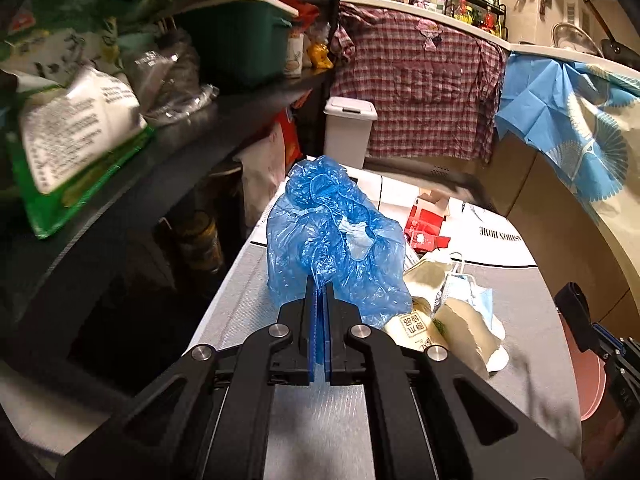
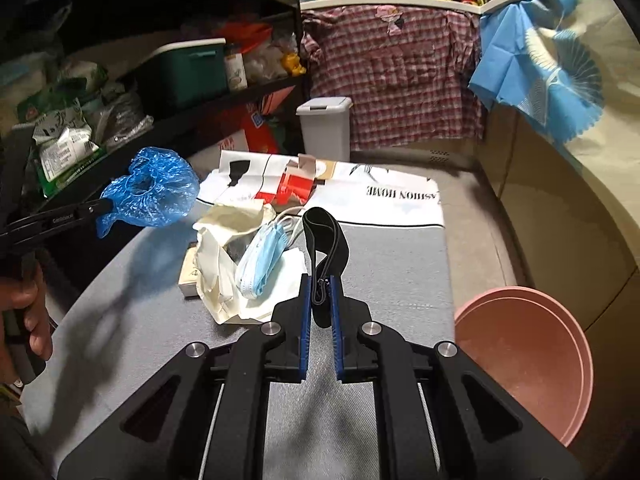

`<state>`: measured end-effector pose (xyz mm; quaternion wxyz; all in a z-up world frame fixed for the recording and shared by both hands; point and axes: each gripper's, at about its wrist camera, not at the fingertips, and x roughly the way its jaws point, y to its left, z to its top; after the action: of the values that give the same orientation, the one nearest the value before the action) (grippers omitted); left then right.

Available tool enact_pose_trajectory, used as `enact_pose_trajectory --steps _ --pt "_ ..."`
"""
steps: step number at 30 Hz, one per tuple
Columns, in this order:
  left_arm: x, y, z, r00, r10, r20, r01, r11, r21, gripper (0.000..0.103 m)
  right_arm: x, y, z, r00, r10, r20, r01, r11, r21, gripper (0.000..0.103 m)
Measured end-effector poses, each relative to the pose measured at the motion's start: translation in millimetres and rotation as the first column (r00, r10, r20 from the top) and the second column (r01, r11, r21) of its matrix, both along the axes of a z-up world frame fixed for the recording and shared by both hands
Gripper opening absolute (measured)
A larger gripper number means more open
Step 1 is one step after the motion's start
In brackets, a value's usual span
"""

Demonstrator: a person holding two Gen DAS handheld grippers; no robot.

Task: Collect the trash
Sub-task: 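Grasp the blue shoe cover with the left tool while the right tool grasps the black band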

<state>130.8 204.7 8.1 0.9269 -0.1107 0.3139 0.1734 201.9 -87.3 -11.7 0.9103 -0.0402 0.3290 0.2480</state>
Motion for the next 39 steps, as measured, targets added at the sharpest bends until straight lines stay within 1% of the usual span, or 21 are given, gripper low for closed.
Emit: enact_pose_trajectory --steps 4,8,11,15,20,25,30,39 --pt "-15 -10 10 1.000 0.003 0.027 -0.003 1.000 -0.001 0.002 -10 -9 10 1.000 -0.008 0.019 0.008 1.000 0.009 0.010" --pt "-27 -24 14 0.999 -0.005 0.046 0.006 1.000 -0.012 0.002 -19 -15 15 0.999 -0.014 0.034 0.014 1.000 0.007 0.009" --pt "-36 -34 19 0.998 -0.017 0.064 0.017 1.000 -0.003 0.002 -27 -20 22 0.999 -0.013 0.040 0.012 1.000 0.011 0.009" --pt "-43 -45 29 0.996 -0.029 0.089 0.029 1.000 0.001 0.002 -39 -28 37 0.998 -0.007 0.069 0.007 1.000 0.007 0.009" --pt "-53 -58 41 0.991 -0.046 0.123 0.046 0.999 0.000 0.002 -46 -43 52 0.996 -0.027 0.088 0.026 1.000 0.011 0.009" --pt "-55 -75 50 0.986 -0.086 0.146 0.085 0.996 0.016 0.002 -46 -62 64 0.995 -0.054 0.078 0.052 0.998 0.030 0.009" --pt "-56 -96 58 0.977 -0.139 0.161 0.138 0.990 0.015 0.002 -44 -80 67 0.995 -0.083 0.063 0.081 0.996 0.028 0.009" --pt "-51 -119 55 0.967 -0.201 0.156 0.204 0.979 -0.002 0.002 -35 -109 75 0.988 -0.138 0.067 0.136 0.990 0.028 0.009"
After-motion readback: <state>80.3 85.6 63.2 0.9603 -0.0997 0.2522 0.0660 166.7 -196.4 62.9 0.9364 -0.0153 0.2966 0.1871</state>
